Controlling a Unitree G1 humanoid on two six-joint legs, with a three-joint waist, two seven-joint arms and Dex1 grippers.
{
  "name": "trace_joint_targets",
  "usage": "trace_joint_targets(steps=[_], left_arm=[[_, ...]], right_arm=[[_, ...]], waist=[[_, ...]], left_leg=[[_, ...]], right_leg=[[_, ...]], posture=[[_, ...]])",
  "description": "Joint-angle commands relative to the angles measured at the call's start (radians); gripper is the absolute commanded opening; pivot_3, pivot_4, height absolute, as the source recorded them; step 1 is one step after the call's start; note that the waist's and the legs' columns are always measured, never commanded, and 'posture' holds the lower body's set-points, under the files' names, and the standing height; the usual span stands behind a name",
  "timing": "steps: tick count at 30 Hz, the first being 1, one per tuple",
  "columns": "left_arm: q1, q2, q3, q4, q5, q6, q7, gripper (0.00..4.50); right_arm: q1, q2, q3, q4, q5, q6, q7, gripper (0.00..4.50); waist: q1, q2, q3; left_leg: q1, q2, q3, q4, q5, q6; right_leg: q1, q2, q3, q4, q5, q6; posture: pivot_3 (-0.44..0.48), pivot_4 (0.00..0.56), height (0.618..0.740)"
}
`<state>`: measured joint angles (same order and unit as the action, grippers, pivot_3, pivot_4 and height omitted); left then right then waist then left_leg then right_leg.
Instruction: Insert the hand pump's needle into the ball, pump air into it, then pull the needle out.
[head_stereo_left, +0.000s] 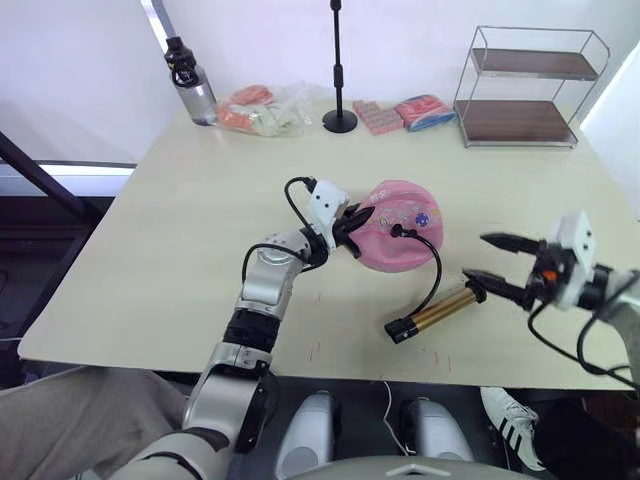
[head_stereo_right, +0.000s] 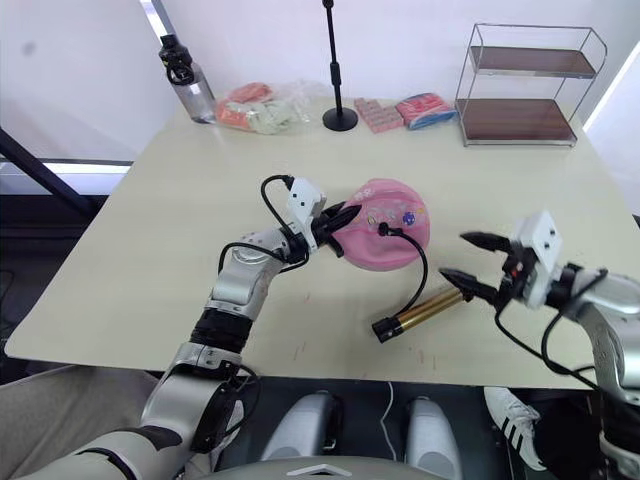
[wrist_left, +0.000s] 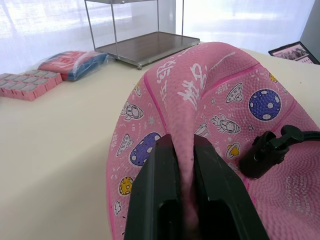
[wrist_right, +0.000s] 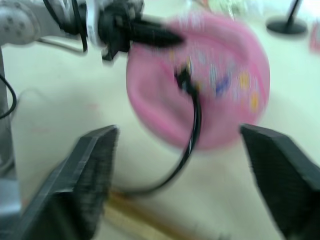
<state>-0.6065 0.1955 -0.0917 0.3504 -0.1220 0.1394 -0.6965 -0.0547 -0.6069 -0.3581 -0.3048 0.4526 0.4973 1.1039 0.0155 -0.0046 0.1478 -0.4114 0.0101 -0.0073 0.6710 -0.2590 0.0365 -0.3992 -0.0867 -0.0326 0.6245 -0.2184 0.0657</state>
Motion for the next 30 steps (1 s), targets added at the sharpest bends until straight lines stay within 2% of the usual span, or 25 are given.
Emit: trace_joint_targets(steps=[1, 5, 9, 16, 17, 18, 19, 20, 21, 26, 27, 30], left_arm=[[0.008, 0.004, -0.027, 0.03, 0.007, 0.008, -0.025, 0.0], [-0.004, 0.012, -0.025, 0.042, 0.01, 0.005, -0.03, 0.0], [0.007, 0.022, -0.024, 0.014, 0.003, 0.022, -0.043, 0.0], [0.007, 0.04, -0.023, -0.025, -0.022, 0.073, -0.075, 0.0], [0.006, 0.042, -0.026, -0.027, -0.021, 0.075, -0.077, 0.82], [0.005, 0.043, -0.026, -0.028, -0.023, 0.079, -0.08, 0.97], [0.003, 0.044, -0.026, -0.03, -0.026, 0.084, -0.083, 1.43], [0.001, 0.045, -0.025, -0.034, -0.029, 0.088, -0.087, 1.71], [0.0, 0.046, -0.024, -0.037, -0.03, 0.091, -0.09, 2.36], [-0.031, 0.042, -0.015, -0.088, -0.046, 0.116, -0.089, 4.33], [-0.035, 0.041, -0.012, -0.104, -0.052, 0.122, -0.087, 4.47], [-0.038, 0.045, -0.005, -0.152, -0.059, 0.135, -0.076, 4.47]], right_arm=[[0.027, 0.002, -0.093, 0.016, 0.093, -0.115, 0.044, 4.48], [0.021, -0.003, -0.134, 0.092, 0.085, -0.255, 0.038, 4.48], [0.064, -0.02, -0.165, 0.143, 0.108, -0.351, 0.102, 4.48], [0.142, -0.067, -0.187, 0.204, 0.172, -0.415, 0.223, 4.48], [0.144, -0.071, -0.187, 0.213, 0.178, -0.423, 0.233, 4.5], [0.146, -0.075, -0.187, 0.22, 0.182, -0.429, 0.24, 4.5], [0.146, -0.079, -0.187, 0.226, 0.186, -0.434, 0.246, 4.5], [0.146, -0.082, -0.188, 0.232, 0.189, -0.438, 0.25, 4.5], [0.147, -0.084, -0.189, 0.237, 0.191, -0.442, 0.253, 4.5], [0.154, -0.086, -0.181, 0.24, 0.204, -0.443, 0.245, 4.5], [0.154, -0.085, -0.177, 0.242, 0.203, -0.446, 0.245, 4.5], [0.146, -0.083, -0.17, 0.248, 0.203, -0.452, 0.242, 4.5]], waist=[[-0.001, 0.0, 0.0], [-0.001, -0.001, 0.001], [0.0, -0.001, 0.001], [-0.002, -0.001, 0.001], [-0.003, -0.001, 0.001], [-0.003, -0.001, 0.001], [-0.002, -0.001, 0.001], [-0.002, -0.001, 0.001], [-0.002, -0.001, 0.002], [0.0, -0.002, 0.003], [0.0, -0.002, 0.003], [-0.001, -0.002, 0.008]], left_leg=[[0.001, 0.0, 0.0, 0.0, 0.0, 0.0], [0.003, 0.001, 0.0, 0.0, 0.0, 0.0], [0.003, 0.0, 0.001, 0.0, 0.0, 0.0], [0.003, 0.0, 0.001, 0.0, 0.0, 0.0], [0.003, 0.0, 0.001, 0.0, 0.0, 0.0], [0.004, 0.0, 0.001, 0.0, 0.0, 0.0], [0.004, 0.0, 0.002, 0.0, 0.0, 0.0], [0.004, 0.0, 0.002, 0.0, 0.0, 0.0], [0.004, 0.0, 0.002, 0.0, 0.0, 0.0], [0.004, 0.0, 0.002, 0.0, 0.0, 0.0], [0.003, 0.0, 0.002, 0.0, 0.0, 0.0], [0.003, 0.0, 0.002, 0.0, 0.0, 0.0]], right_leg=[[0.0, 0.0, 0.001, 0.0, 0.0, 0.0], [0.001, 0.001, 0.001, 0.001, 0.0, 0.0], [0.001, 0.001, 0.002, 0.001, 0.0, 0.0], [0.001, 0.001, 0.003, 0.001, 0.0, 0.0], [0.001, 0.001, 0.003, 0.001, 0.0, 0.0], [0.001, 0.001, 0.004, 0.001, 0.0, 0.0], [0.001, 0.001, 0.004, 0.001, 0.0, 0.0], [0.001, 0.001, 0.005, 0.001, 0.0, 0.0], [0.001, 0.001, 0.005, 0.001, 0.0, 0.0], [0.001, 0.001, 0.005, 0.001, 0.0, 0.0], [0.001, 0.001, 0.004, 0.001, 0.0, 0.0], [0.001, 0.001, 0.005, 0.001, 0.0, 0.0]], posture=[[0.0, 0.15, 0.74], [0.0, 0.15, 0.74], [0.0, 0.15, 0.74], [0.0, 0.15, 0.74], [0.0, 0.15, 0.74], [0.0, 0.15, 0.74], [0.0, 0.15, 0.74], [0.0, 0.15, 0.74], [0.0, 0.15, 0.74], [0.0, 0.15, 0.74], [0.0, 0.15, 0.74], [0.0, 0.15, 0.74]])
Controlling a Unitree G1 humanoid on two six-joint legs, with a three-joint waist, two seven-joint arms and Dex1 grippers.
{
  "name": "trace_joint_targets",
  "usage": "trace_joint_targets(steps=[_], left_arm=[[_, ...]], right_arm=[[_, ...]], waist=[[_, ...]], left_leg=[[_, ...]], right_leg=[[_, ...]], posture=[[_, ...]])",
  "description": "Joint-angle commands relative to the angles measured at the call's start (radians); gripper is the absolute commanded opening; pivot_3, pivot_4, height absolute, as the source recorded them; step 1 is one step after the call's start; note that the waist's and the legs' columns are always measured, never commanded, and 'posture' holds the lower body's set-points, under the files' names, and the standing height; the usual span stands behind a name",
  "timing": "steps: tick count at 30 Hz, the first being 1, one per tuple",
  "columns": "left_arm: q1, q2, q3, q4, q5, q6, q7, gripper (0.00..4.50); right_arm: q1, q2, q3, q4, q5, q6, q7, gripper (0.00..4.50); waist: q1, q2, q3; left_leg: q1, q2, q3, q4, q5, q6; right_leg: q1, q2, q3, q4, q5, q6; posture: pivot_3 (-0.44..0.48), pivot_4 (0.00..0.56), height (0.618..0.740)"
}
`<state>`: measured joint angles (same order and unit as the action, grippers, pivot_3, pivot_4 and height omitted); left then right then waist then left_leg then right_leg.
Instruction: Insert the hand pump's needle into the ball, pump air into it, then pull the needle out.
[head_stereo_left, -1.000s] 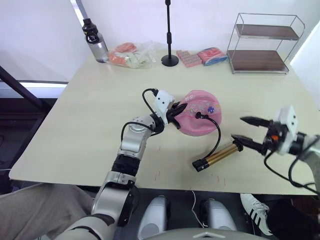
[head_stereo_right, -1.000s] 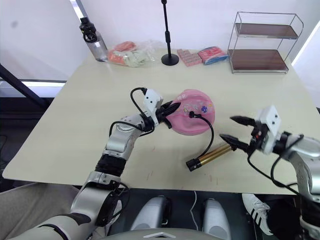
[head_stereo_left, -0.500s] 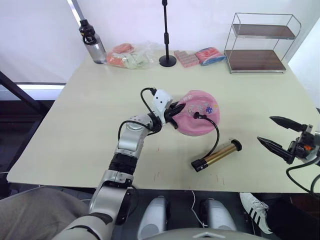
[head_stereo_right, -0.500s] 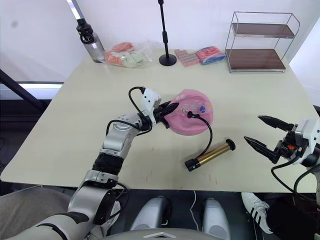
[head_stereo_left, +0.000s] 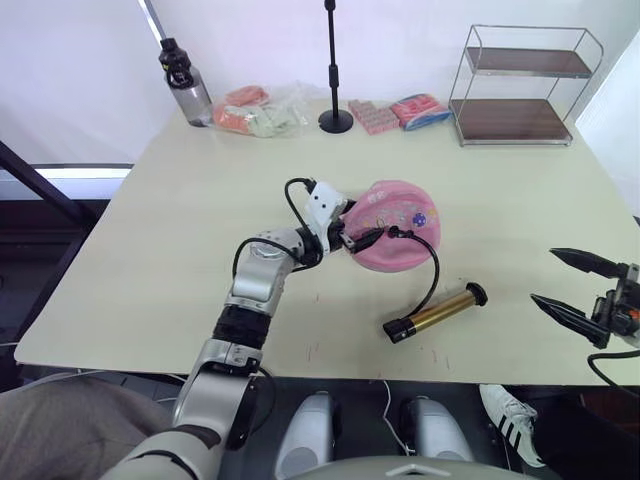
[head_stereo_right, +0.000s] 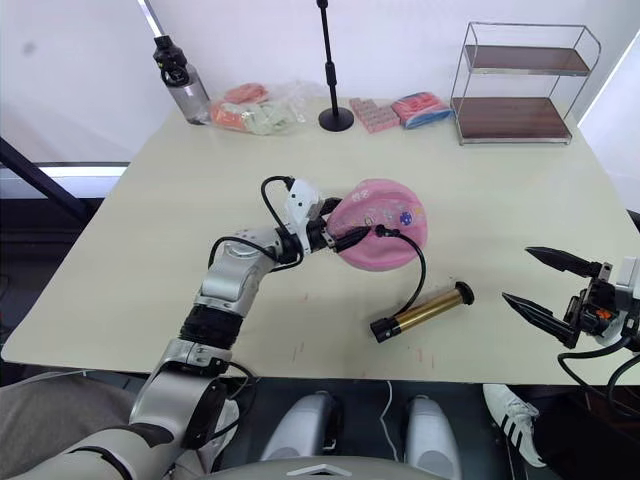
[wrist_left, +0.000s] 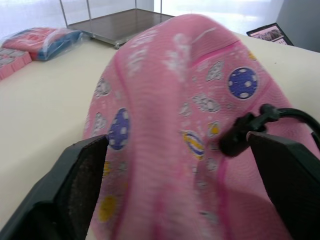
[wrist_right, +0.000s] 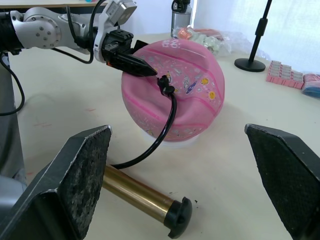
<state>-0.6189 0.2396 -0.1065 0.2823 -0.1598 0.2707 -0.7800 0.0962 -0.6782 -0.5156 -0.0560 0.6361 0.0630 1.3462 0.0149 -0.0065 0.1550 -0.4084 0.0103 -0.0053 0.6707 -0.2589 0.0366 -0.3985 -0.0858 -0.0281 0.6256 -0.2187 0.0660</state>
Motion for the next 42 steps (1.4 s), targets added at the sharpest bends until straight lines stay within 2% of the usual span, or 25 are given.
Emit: trace_joint_targets(steps=[1, 9, 13, 20, 26, 30, 36, 42], left_arm=[[-0.025, 0.004, 0.014, -0.095, -0.021, 0.003, 0.012, 4.47], [-0.008, 0.022, 0.071, -0.183, -0.089, -0.018, 0.002, 4.47], [0.055, 0.093, 0.108, -0.276, -0.147, 0.013, -0.054, 4.47], [0.197, 0.252, 0.2, -0.326, -0.228, 0.009, -0.149, 4.47], [0.37, 0.377, 0.272, -0.321, -0.267, -0.051, -0.278, 4.47], [0.507, 0.467, 0.347, -0.255, -0.289, -0.121, -0.394, 4.47], [0.6, 0.525, 0.4, -0.233, -0.326, -0.156, -0.494, 4.47], [0.631, 0.572, 0.375, -0.274, -0.329, -0.157, -0.569, 4.47]], right_arm=[[-0.009, -0.01, -0.01, 0.002, 0.019, -0.021, -0.002, 4.5], [-0.02, -0.003, 0.006, 0.023, 0.017, -0.044, 0.006, 4.5], [-0.024, 0.005, 0.018, 0.023, 0.019, -0.055, 0.0, 4.5], [-0.02, 0.008, 0.027, 0.067, 0.01, -0.106, 0.022, 4.5], [-0.01, -0.001, 0.031, 0.123, -0.008, -0.16, 0.064, 4.5], [0.022, -0.022, 0.021, 0.156, -0.005, -0.167, 0.102, 4.5], [0.071, -0.061, -0.005, 0.208, -0.012, -0.196, 0.159, 4.5], [0.107, -0.115, -0.041, 0.294, -0.013, -0.241, 0.235, 4.5]], waist=[[0.0, 0.0, 0.001], [-0.001, 0.001, 0.002], [-0.003, 0.001, 0.003], [-0.001, 0.003, 0.005], [-0.003, 0.003, 0.006], [-0.003, 0.004, 0.007], [0.002, 0.004, 0.007], [-0.001, 0.003, 0.008]], left_leg=[[0.0, 0.0, 0.0, 0.0, 0.0, 0.0], [0.0, 0.0, 0.0, 0.0, 0.0, 0.0], [0.001, 0.0, 0.0, 0.0, 0.0, 0.0], [0.002, 0.001, 0.002, 0.0, 0.0, 0.0], [0.003, 0.001, 0.003, -0.001, 0.0, 0.0], [0.005, 0.002, 0.005, -0.002, 0.0, 0.0], [0.008, 0.006, 0.007, -0.001, 0.0, 0.0], [0.01, 0.01, 0.015, -0.002, 0.0, 0.0]], right_leg=[[0.0, 0.0, 0.0, 0.0, 0.0, 0.0], [0.0, 0.0, 0.0, 0.0, 0.0, 0.0], [0.0, 0.0, 0.001, 0.0, 0.0, 0.0], [0.0, 0.0, 0.002, 0.001, 0.0, 0.0], [0.0, 0.0, 0.003, 0.001, 0.0, 0.0], [0.0, 0.001, 0.005, 0.001, -0.001, -0.002], [0.002, -0.001, 0.006, 0.001, -0.003, -0.005], [0.001, 0.001, 0.011, 0.001, -0.003, -0.005]], posture=[[0.0, 0.15, 0.74], [0.0, 0.15, 0.74], [0.0, 0.15, 0.74], [0.0, 0.15, 0.74], [0.0, 0.15, 0.74], [0.0, 0.15, 0.74], [0.0, 0.15, 0.74], [0.0, 0.15, 0.74]])
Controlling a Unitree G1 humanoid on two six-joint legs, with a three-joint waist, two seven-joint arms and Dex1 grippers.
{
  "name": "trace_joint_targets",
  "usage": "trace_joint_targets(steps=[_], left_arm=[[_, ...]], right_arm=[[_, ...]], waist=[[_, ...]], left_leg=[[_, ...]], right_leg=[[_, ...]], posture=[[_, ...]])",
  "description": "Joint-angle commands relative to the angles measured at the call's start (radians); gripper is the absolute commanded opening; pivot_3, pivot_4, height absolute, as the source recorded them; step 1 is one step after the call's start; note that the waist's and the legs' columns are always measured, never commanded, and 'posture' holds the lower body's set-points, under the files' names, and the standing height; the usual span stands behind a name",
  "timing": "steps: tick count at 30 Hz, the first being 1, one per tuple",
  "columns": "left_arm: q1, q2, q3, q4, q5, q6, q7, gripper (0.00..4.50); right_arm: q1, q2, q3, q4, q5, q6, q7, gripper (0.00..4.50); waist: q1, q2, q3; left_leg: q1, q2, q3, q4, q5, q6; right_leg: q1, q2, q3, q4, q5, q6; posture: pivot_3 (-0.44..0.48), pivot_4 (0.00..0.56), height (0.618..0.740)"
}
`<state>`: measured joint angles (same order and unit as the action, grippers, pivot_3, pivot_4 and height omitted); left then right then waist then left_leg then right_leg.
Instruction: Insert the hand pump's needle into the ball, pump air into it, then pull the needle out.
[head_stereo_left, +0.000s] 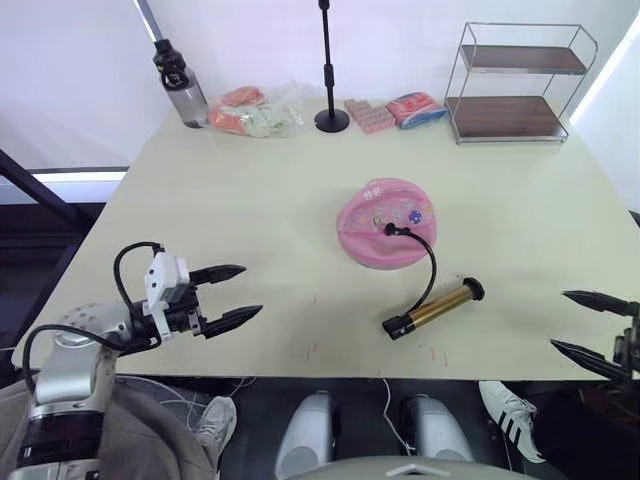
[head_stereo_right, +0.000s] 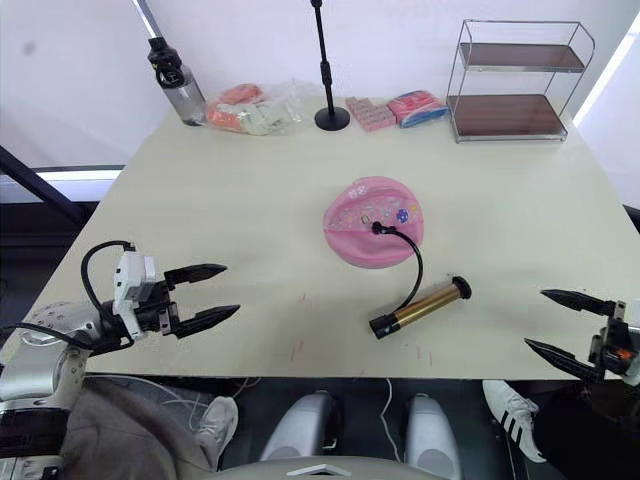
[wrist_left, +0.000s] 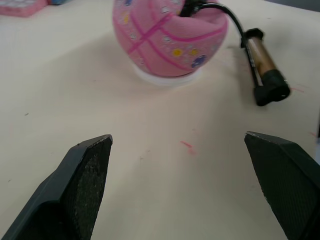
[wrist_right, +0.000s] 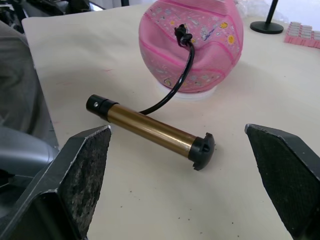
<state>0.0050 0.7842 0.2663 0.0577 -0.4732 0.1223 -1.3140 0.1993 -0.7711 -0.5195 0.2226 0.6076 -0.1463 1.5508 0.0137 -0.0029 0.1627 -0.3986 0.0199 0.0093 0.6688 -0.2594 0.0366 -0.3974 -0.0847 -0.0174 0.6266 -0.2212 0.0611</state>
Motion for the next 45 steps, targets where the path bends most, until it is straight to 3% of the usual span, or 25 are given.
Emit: trace_joint_targets(steps=[1, 8, 15, 21, 32, 45], left_arm=[[0.009, 0.034, -0.006, -0.056, -0.012, -0.006, -0.041, 4.47], [-0.041, 0.05, -0.122, -0.15, 0.025, 0.028, -0.039, 4.47], [-0.129, -0.002, -0.254, -0.312, -0.006, 0.125, 0.004, 4.47], [-0.231, -0.043, -0.371, -0.368, 0.065, 0.198, 0.089, 4.47], [-0.4, -0.213, -0.64, -0.339, 0.224, 0.313, 0.222, 4.47], [-0.49, -0.392, -0.831, -0.295, 0.37, 0.527, 0.382, 4.47]], right_arm=[[0.002, -0.024, -0.038, 0.021, 0.016, -0.034, 0.035, 4.5], [-0.006, -0.017, -0.025, 0.005, 0.032, -0.029, 0.047, 4.5], [-0.012, 0.011, 0.011, -0.052, 0.038, -0.026, 0.042, 4.5], [-0.015, 0.015, 0.022, -0.106, 0.048, -0.005, 0.025, 4.5], [0.036, 0.022, 0.013, -0.189, 0.063, 0.017, -0.003, 4.5], [0.06, 0.019, 0.021, -0.284, 0.084, 0.063, -0.038, 4.5]], waist=[[0.0, -0.001, 0.0], [0.0, -0.001, 0.001], [0.0, -0.001, 0.001], [0.0, -0.001, 0.001], [0.0, -0.002, 0.001], [0.001, -0.003, 0.001]], left_leg=[[0.0, 0.001, 0.002, 0.0, 0.0, 0.0], [0.001, 0.002, 0.007, 0.0, 0.0, 0.0], [0.001, 0.001, 0.01, 0.0, 0.0, 0.0], [0.002, 0.001, 0.01, 0.0, 0.0, 0.0], [0.001, 0.0, 0.011, 0.001, 0.0, 0.0], [0.001, 0.0, 0.01, 0.002, 0.0, 0.0]], right_leg=[[-0.001, 0.0, 0.001, 0.0, 0.0, 0.0], [-0.001, 0.001, 0.004, 0.0, 0.0, 0.001], [-0.001, 0.002, 0.005, 0.0, 0.0, 0.0], [-0.001, 0.004, 0.006, 0.0, 0.0, 0.0], [-0.001, 0.006, 0.007, 0.0, 0.002, 0.003], [-0.001, 0.006, 0.008, 0.0, 0.001, 0.002]], posture=[[0.0, 0.15, 0.74], [0.0, 0.15, 0.74], [0.0, 0.15, 0.74], [0.0, 0.15, 0.74], [0.0, 0.15, 0.74], [0.0, 0.15, 0.74]])
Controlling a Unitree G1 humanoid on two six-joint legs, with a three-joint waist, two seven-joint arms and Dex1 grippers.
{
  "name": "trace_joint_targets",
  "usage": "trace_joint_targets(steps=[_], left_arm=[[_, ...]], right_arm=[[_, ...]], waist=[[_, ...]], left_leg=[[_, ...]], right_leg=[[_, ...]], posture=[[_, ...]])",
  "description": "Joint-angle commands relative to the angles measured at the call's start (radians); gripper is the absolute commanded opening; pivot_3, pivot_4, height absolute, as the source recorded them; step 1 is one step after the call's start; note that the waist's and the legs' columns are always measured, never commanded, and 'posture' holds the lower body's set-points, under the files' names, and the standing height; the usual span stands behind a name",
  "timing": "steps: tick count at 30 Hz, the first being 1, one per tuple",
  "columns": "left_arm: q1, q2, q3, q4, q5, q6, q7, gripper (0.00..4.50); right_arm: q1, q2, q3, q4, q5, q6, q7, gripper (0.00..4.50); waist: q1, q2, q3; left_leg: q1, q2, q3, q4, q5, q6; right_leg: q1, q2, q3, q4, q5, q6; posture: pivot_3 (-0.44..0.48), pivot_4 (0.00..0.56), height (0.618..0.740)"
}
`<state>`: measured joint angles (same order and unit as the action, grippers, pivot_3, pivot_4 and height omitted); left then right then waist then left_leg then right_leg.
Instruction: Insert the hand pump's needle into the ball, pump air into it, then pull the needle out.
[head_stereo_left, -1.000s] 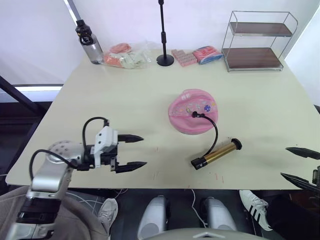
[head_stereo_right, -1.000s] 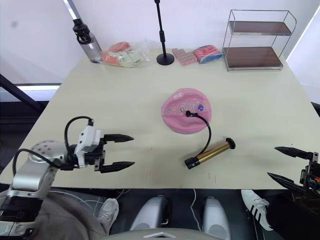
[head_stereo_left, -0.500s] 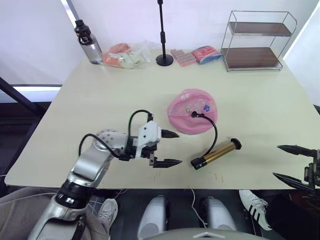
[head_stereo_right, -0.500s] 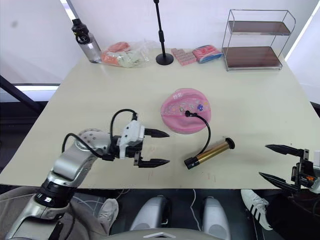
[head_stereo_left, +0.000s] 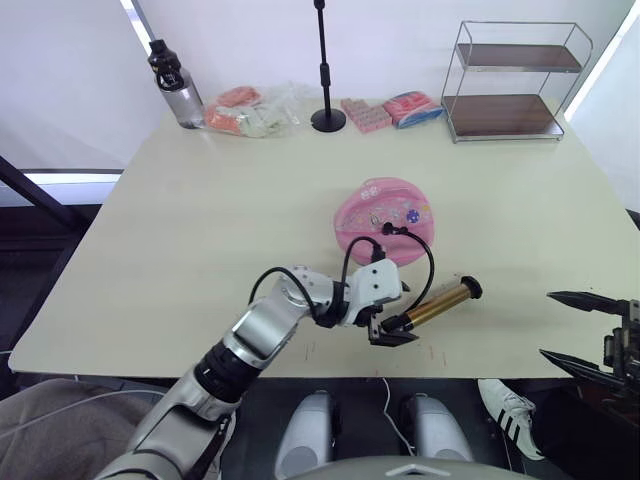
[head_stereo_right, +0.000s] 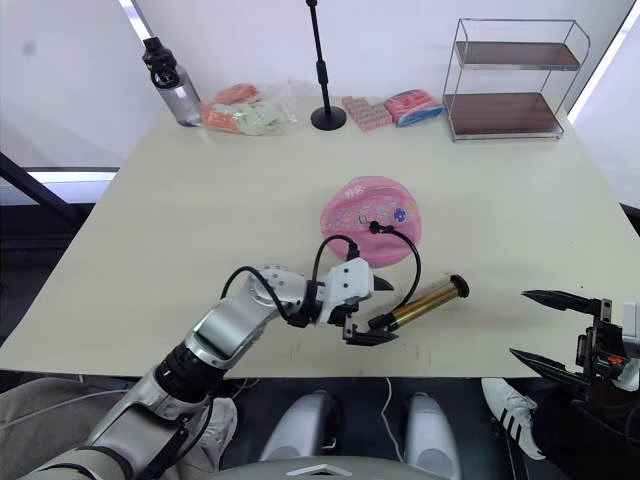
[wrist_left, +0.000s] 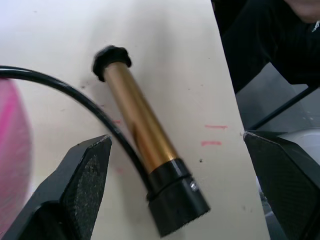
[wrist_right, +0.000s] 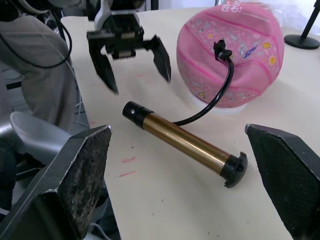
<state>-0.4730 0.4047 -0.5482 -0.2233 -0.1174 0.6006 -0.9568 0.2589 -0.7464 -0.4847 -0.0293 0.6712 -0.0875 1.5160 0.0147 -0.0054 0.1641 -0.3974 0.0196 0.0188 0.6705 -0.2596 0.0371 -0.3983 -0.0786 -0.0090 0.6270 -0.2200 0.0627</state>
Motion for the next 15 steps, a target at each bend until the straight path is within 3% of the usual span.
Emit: trace_joint_targets(steps=[1, 15], left_arm=[[-0.011, -0.016, -0.028, -0.013, 0.024, 0.066, 0.036, 4.47], [-0.002, -0.081, -0.114, 0.104, 0.176, 0.07, 0.176, 4.47]], right_arm=[[-0.001, -0.007, -0.013, -0.032, 0.019, 0.004, -0.004, 4.5], [-0.024, -0.003, -0.005, -0.021, 0.01, 0.002, -0.01, 4.5]], waist=[[-0.001, 0.0, 0.0], [0.0, 0.0, 0.0]], left_leg=[[0.0, 0.0, 0.0, 0.0, 0.0, 0.0], [0.0, 0.0, -0.001, 0.0, 0.0, 0.0]], right_leg=[[0.0, 0.0, 0.0, 0.0, 0.0, 0.0], [0.0, 0.0, 0.0, 0.0, 0.0, 0.0]], posture=[[0.0, 0.15, 0.74], [0.0, 0.15, 0.74]])
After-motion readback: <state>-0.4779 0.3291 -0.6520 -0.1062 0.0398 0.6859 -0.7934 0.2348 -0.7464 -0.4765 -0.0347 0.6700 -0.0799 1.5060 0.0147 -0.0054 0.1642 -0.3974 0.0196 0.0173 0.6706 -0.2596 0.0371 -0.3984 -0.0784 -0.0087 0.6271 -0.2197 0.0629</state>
